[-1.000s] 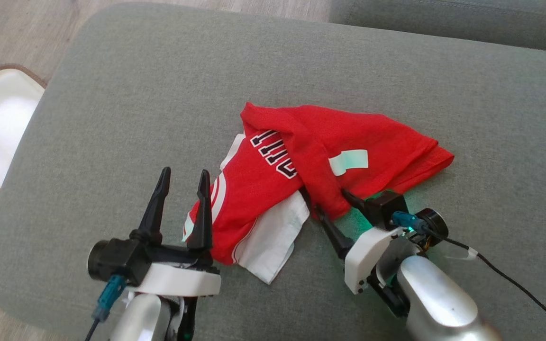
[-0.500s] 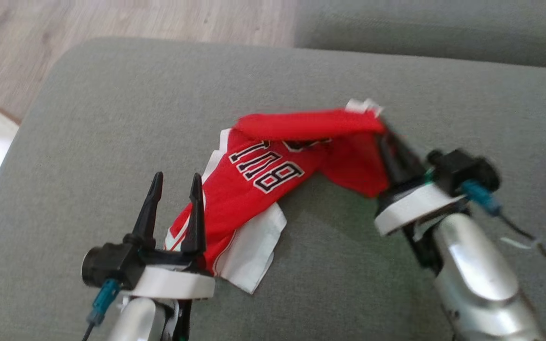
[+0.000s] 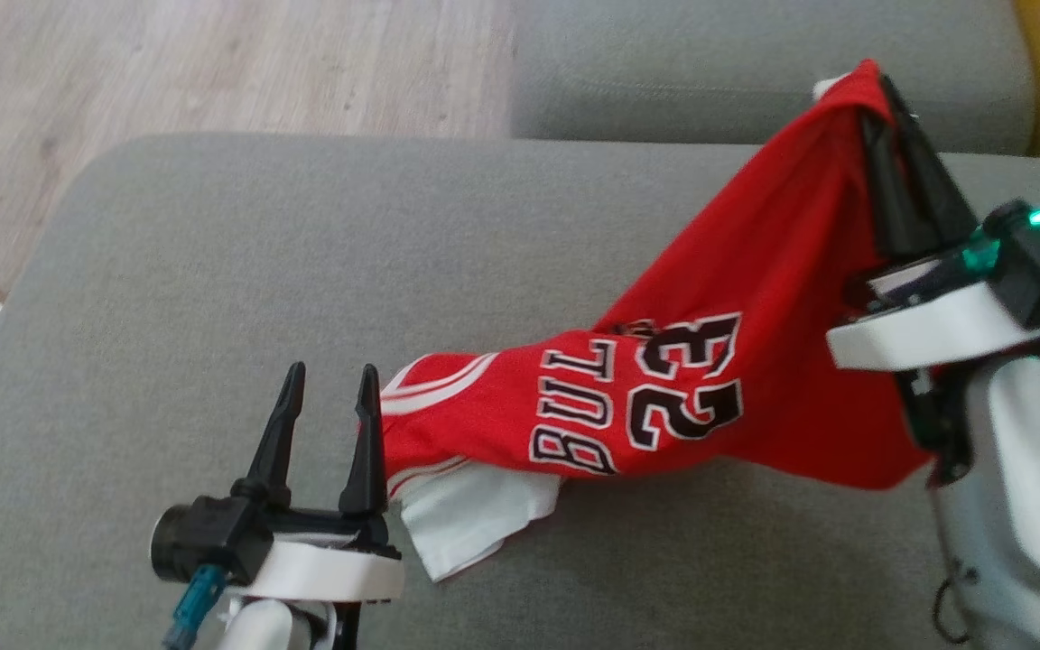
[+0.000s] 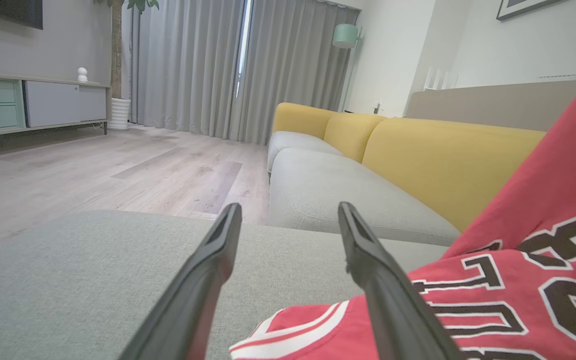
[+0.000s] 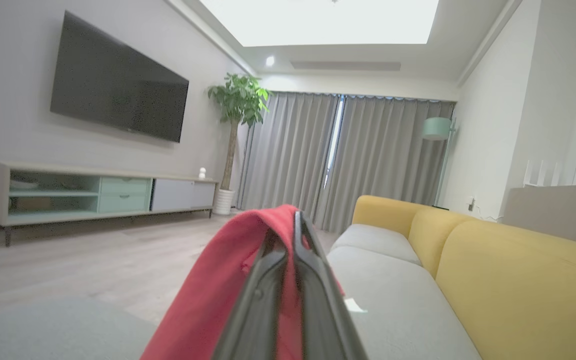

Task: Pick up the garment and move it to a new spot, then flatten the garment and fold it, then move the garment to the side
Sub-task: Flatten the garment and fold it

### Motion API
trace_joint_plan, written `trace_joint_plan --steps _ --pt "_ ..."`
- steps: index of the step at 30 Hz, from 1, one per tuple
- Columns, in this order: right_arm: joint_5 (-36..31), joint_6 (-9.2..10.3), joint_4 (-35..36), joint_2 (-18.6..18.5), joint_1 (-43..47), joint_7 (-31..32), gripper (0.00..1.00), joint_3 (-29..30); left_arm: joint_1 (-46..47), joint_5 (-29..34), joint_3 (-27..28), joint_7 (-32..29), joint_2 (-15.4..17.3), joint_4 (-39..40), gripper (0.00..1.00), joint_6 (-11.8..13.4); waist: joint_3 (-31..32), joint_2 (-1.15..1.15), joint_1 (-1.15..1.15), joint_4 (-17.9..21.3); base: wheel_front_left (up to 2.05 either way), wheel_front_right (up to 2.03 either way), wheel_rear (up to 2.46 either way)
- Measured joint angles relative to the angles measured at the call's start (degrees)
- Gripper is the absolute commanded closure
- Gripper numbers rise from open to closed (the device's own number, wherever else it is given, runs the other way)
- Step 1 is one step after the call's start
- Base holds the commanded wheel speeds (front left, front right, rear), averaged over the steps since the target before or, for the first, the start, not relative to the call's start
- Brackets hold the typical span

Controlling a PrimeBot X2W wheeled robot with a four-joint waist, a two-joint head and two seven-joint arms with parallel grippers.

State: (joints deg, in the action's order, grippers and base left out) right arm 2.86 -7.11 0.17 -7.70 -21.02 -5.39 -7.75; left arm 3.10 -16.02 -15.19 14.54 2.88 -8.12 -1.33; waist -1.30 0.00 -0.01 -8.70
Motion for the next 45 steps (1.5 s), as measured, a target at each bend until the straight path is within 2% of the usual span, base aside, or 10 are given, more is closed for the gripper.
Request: trace_joint_plan --steps 2,7,16,17,18,22,25,31,37,45 --pt "-0.54 0.00 -0.15 -0.66 -0.33 1.13 1.00 0.40 0.03 -0.05 -0.10 0.00 0.00 0.18 0.00 0.00 -0.37 0.00 0.00 -0.30 0.00 0.00 0.00" --pt "-2.40 0.00 -7.25 -3.30 -6.93 6.87 1.00 4.99 0.83 -0.68 -1.40 0.00 0.00 0.36 0.00 0.00 -3.52 0.00 0.01 -2.68 0.00 0.00 0.00" --pt "-9.76 0.00 -32.60 -7.34 -18.84 8.79 1.00 18.29 4.24 -2.41 -3.31 0.00 -0.03 0.40 0.00 -0.10 -8.20 0.00 0.02 -8.35 0.00 0.00 0.00" --pt "-11.07 0.00 -35.38 -7.48 -19.96 8.66 0.61 19.28 4.24 -2.61 -3.34 0.00 -0.04 0.40 0.00 -0.09 -8.53 0.00 0.02 -8.94 0.00 0.00 0.00" --pt "-12.15 0.00 -37.53 -7.58 -20.92 7.51 0.00 19.93 4.24 -2.67 -3.32 0.00 -0.03 0.38 0.00 -0.08 -8.84 0.00 0.02 -9.45 0.00 0.00 0.00" --pt "-14.44 0.00 -45.14 -7.32 -24.34 3.21 0.00 20.39 4.24 -2.66 -3.25 0.00 -0.03 0.09 0.00 0.16 -9.08 0.00 0.03 -10.48 0.00 0.00 0.00" --pt "-15.40 0.00 -47.78 -6.44 -25.48 -0.75 0.00 19.34 4.22 -2.49 -2.86 0.00 -0.04 0.07 0.00 0.32 -8.49 0.00 0.01 -9.56 0.00 0.00 0.00" --pt "-12.62 0.00 -50.15 -1.65 -24.87 -7.23 0.00 15.25 3.94 -1.51 -0.65 0.00 -0.05 0.07 0.00 0.05 -6.52 0.00 0.01 -6.19 0.00 0.00 0.00" --pt "-5.37 0.00 -41.29 0.99 -15.96 -8.90 0.00 6.30 3.29 -0.53 0.82 0.00 -0.04 0.07 0.00 -0.20 -4.17 0.00 0.01 -1.78 0.00 0.00 0.00" --pt "0.97 0.00 -23.09 2.29 2.39 -8.99 0.00 4.50 0.49 -0.48 1.75 0.00 -0.04 -0.10 0.00 -0.20 -1.19 0.00 0.00 2.40 0.00 0.00 0.00"
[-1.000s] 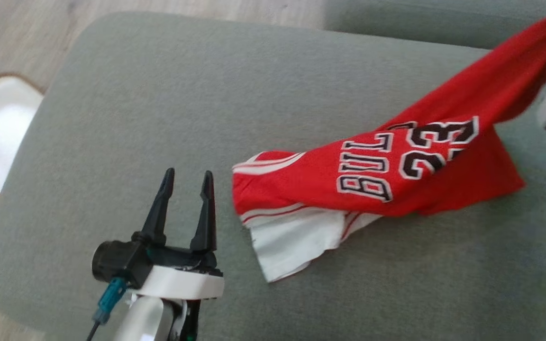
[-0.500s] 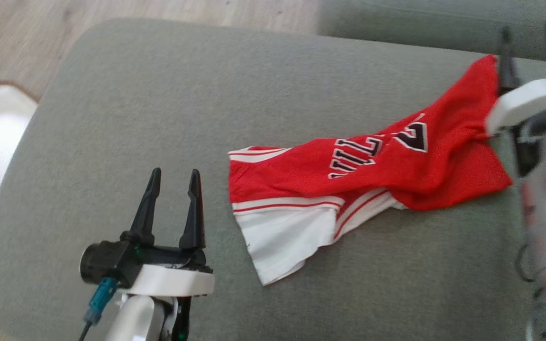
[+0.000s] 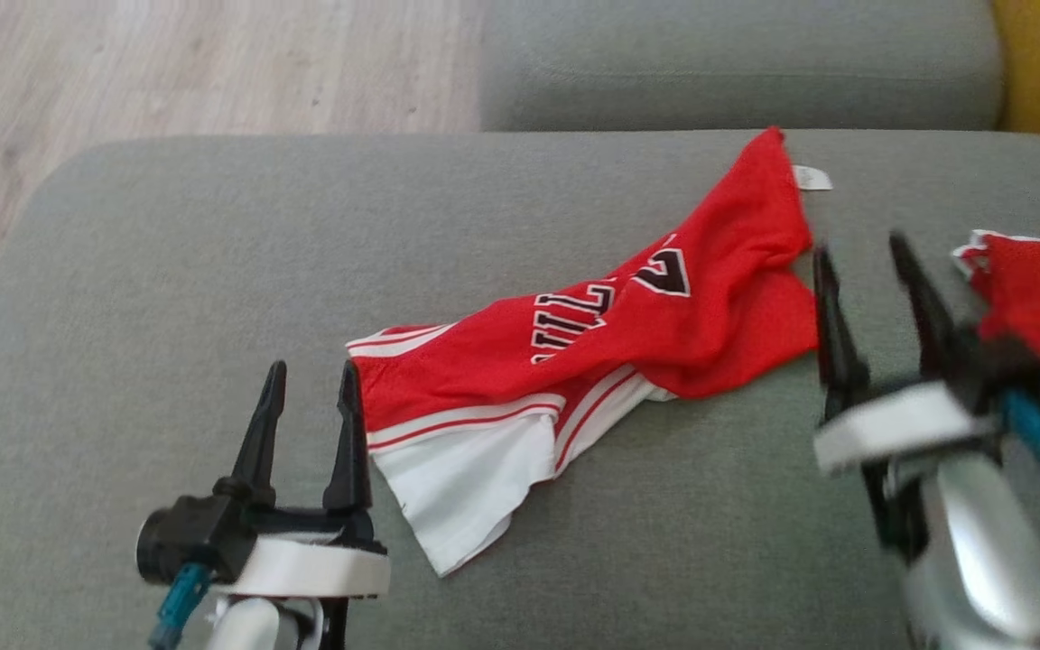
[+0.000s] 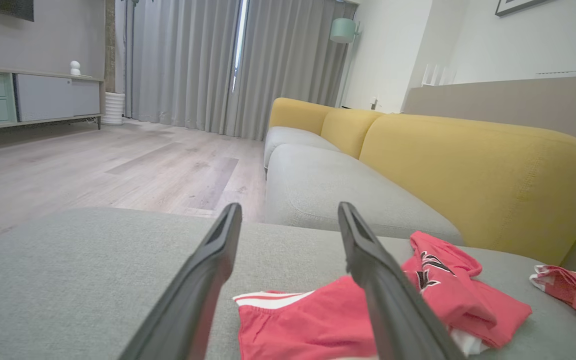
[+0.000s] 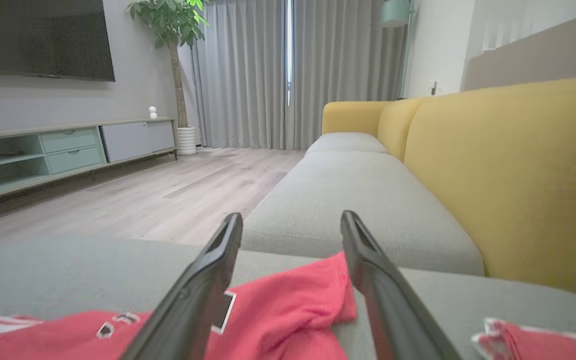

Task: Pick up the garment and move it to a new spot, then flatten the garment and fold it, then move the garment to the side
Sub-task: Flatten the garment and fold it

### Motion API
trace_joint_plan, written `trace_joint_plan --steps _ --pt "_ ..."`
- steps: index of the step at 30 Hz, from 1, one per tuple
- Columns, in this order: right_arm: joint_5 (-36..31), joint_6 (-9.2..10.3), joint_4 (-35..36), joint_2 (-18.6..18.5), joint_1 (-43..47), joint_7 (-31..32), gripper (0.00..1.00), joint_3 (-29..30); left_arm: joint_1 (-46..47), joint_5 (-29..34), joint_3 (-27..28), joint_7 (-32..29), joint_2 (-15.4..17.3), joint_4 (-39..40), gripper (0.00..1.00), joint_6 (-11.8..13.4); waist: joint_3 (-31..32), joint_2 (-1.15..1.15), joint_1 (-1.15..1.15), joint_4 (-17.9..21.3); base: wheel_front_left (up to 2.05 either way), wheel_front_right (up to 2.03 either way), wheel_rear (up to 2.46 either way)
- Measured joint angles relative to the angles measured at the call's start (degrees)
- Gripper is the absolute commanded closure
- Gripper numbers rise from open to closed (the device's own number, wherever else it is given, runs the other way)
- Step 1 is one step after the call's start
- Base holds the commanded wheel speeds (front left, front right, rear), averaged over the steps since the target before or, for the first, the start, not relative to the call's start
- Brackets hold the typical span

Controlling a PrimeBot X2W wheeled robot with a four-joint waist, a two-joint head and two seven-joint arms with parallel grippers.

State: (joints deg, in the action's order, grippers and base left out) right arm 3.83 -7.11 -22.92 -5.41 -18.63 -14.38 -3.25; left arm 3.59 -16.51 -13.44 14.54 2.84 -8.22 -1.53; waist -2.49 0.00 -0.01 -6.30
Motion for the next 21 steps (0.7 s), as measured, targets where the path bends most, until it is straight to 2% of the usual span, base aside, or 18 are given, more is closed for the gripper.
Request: trace_joint_plan --steps 4,8,16,21 --pt "1.64 0.00 6.35 1.77 10.10 0.00 0.00 1.63 -0.59 0.00 0.00 0.00 0.01 -0.62 0.00 0.00 1.02 0.00 0.00 1.56 0.00 0.00 0.00" --pt "2.24 0.00 9.17 2.40 15.96 0.00 0.00 2.87 -0.63 0.00 -0.10 0.00 0.01 -1.22 0.00 -0.02 1.37 0.00 0.00 2.58 0.00 0.00 0.00" --pt "3.74 0.00 11.24 2.67 15.57 0.00 0.00 3.08 -0.53 0.00 -0.26 0.00 0.01 -2.42 0.00 -0.05 0.16 0.00 0.01 3.30 0.00 0.00 0.00" --pt "3.75 0.00 11.55 2.67 14.39 0.00 0.00 3.15 0.02 1.04 -0.67 0.00 0.02 -7.62 0.00 0.57 -1.05 0.00 0.01 3.95 0.00 0.00 0.00"
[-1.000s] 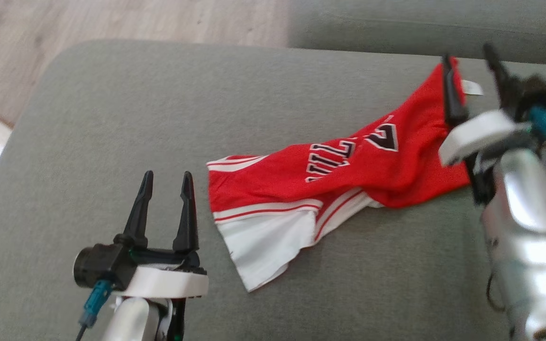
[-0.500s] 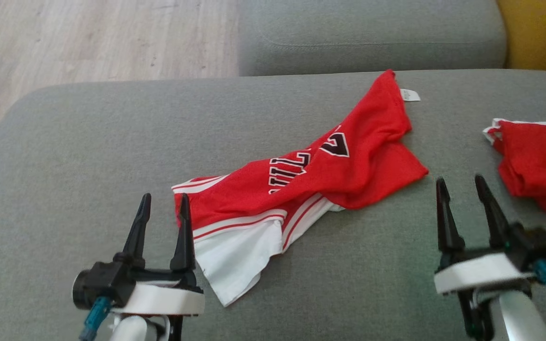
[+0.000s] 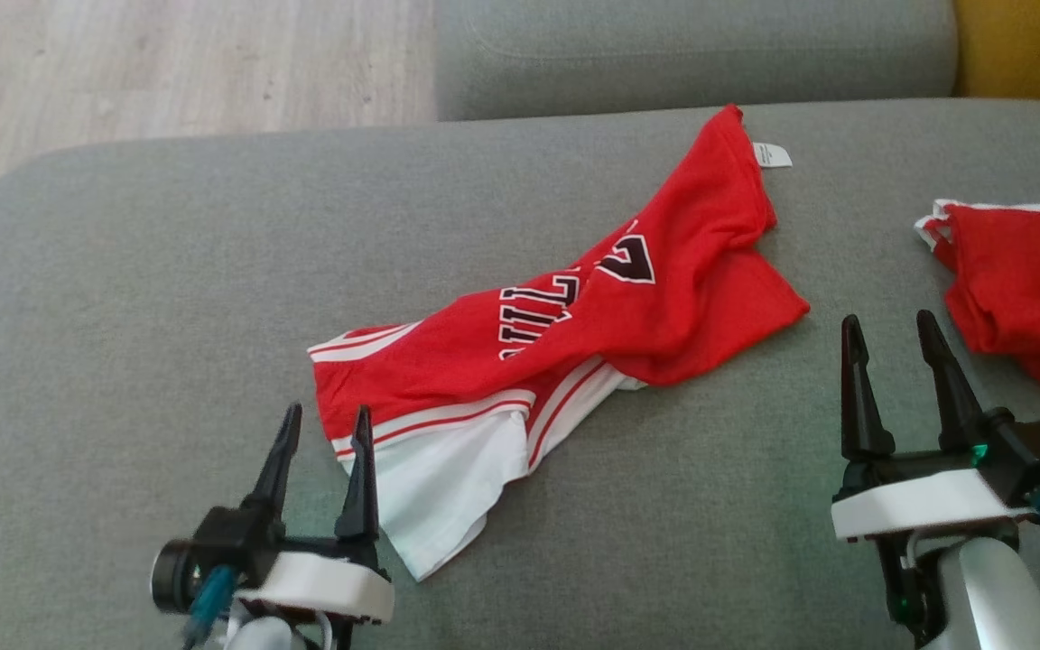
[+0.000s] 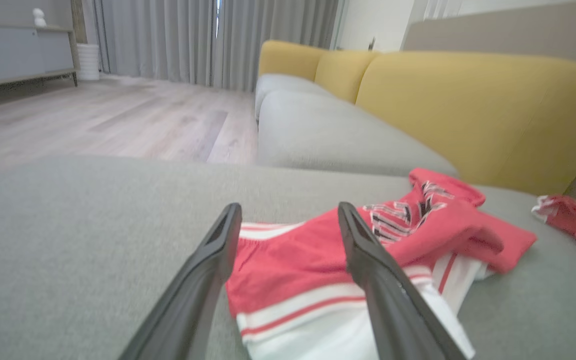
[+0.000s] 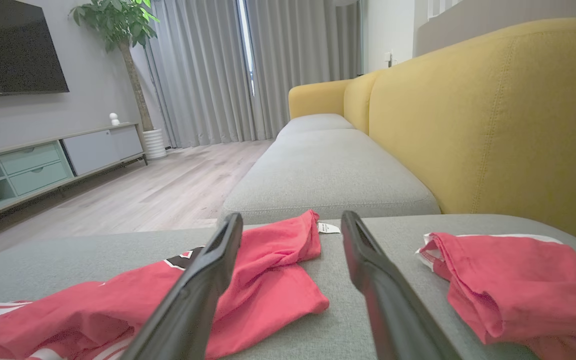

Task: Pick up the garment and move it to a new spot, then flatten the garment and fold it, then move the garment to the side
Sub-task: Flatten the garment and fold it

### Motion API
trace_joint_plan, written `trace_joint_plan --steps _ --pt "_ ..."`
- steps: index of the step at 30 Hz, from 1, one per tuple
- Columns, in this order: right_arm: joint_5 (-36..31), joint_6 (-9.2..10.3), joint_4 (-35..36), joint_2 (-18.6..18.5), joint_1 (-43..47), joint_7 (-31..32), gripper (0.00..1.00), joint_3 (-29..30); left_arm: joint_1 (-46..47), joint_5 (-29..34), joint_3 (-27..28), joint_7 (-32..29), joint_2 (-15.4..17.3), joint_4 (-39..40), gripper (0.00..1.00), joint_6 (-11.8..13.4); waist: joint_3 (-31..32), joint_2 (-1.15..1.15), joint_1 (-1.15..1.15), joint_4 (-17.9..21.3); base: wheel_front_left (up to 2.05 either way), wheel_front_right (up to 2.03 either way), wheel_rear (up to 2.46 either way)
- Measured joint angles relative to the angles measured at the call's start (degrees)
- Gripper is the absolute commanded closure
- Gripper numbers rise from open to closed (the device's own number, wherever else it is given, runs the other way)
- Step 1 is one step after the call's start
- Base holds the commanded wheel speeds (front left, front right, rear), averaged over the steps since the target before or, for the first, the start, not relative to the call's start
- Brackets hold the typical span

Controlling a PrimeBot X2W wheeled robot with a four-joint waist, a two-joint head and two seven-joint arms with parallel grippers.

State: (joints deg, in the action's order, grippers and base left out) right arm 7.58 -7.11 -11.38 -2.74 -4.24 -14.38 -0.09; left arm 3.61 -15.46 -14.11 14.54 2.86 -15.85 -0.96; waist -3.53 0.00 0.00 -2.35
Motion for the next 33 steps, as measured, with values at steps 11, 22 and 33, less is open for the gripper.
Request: trace_joint_plan --steps 11,22,33 --pt "1.38 0.00 -0.02 0.02 -0.17 0.00 0.00 -1.29 9.91 1.35 1.19 -13.97 0.83 -14.34 0.00 6.37 -2.96 0.00 0.00 2.92 0.00 0.00 0.00" --pt "1.67 0.00 0.40 0.01 -1.18 0.00 0.00 -1.26 10.65 -0.71 0.97 -19.33 1.26 -17.02 1.00 4.42 -3.90 0.00 0.00 4.39 0.00 0.00 0.00" --pt "3.56 0.00 2.14 0.02 -1.64 0.00 0.00 -1.36 16.62 -8.96 1.19 -12.94 0.64 -3.41 1.00 -3.52 -3.89 0.00 0.00 6.47 0.00 0.00 0.00"
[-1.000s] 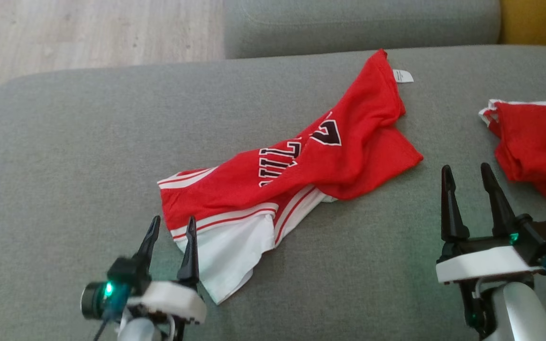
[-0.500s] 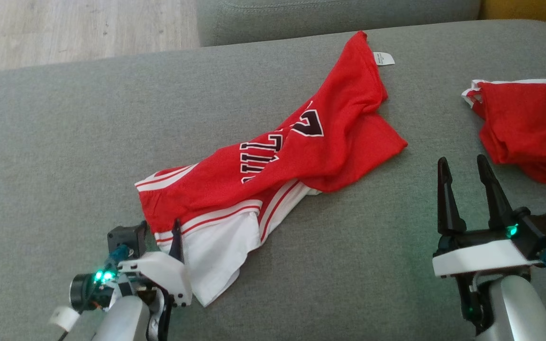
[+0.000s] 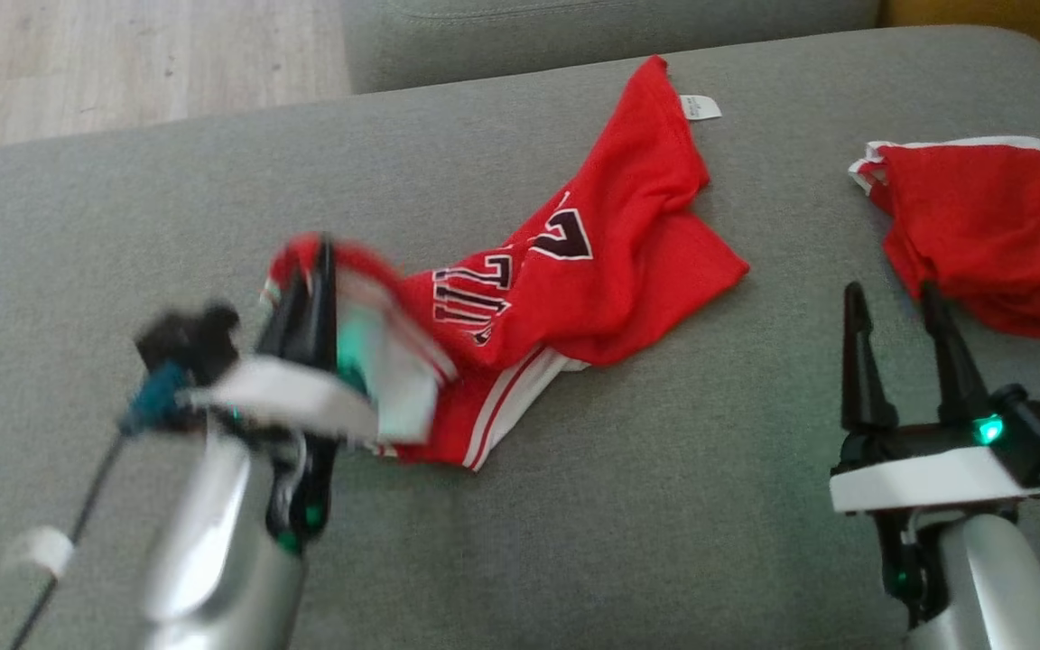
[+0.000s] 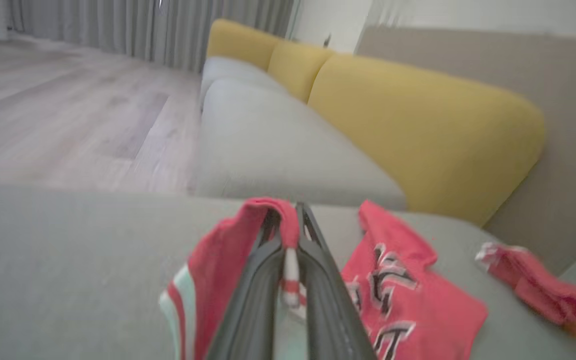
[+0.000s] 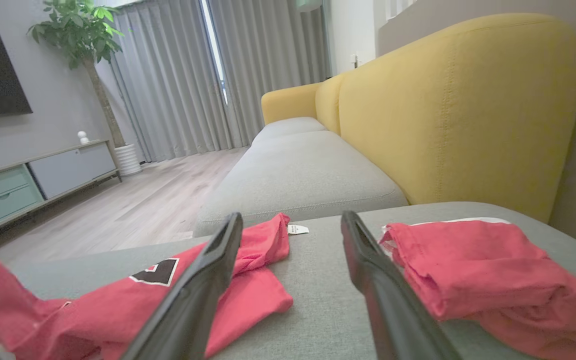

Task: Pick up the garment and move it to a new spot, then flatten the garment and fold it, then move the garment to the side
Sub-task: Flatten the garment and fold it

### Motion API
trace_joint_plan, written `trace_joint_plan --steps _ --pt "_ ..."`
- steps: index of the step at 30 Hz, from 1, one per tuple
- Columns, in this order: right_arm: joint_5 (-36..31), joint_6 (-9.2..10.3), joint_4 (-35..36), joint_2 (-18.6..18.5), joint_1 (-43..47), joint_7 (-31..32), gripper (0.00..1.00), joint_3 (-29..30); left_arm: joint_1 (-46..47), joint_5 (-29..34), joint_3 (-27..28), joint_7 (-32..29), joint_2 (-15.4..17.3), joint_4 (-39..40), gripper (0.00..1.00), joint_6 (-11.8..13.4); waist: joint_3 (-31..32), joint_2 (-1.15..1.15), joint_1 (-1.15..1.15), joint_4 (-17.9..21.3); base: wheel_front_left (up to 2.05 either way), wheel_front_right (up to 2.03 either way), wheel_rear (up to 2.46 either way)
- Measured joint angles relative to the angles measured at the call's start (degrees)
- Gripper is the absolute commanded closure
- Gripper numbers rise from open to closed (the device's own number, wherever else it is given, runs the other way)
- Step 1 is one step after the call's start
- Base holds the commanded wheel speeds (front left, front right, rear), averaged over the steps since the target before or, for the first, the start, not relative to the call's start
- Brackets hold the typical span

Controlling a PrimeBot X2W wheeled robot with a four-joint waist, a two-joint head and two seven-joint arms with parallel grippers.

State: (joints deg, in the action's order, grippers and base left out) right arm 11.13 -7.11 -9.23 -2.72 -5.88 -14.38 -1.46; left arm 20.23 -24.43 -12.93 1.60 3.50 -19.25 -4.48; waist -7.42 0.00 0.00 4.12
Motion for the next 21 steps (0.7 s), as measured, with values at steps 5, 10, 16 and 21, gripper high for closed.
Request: trace_joint_plan --steps 5,10,16,21 --pt "1.00 0.00 0.47 0.00 -0.97 0.00 0.00 0.58 10.18 -4.21 -0.89 -2.67 -0.59 6.61 1.00 -0.68 0.04 0.00 0.00 1.47 0.00 0.00 0.00" --pt "2.49 0.00 0.53 0.00 -2.32 0.00 0.00 0.07 21.62 -8.40 -3.43 -8.21 -1.21 6.51 1.00 -0.99 -0.28 0.00 0.00 3.41 0.00 0.00 0.00" --pt "5.08 0.00 0.29 -0.01 -4.39 0.00 0.00 -3.24 33.85 -8.51 -3.14 -3.87 -1.77 -1.86 1.00 1.01 -0.74 0.00 0.00 6.75 0.00 0.00 0.00" --pt "6.10 0.00 0.24 -0.04 -4.41 0.00 0.00 -3.86 45.33 -9.57 -1.98 5.33 -2.08 -6.91 1.00 -0.10 -0.68 0.00 0.01 8.71 0.00 0.00 0.00"
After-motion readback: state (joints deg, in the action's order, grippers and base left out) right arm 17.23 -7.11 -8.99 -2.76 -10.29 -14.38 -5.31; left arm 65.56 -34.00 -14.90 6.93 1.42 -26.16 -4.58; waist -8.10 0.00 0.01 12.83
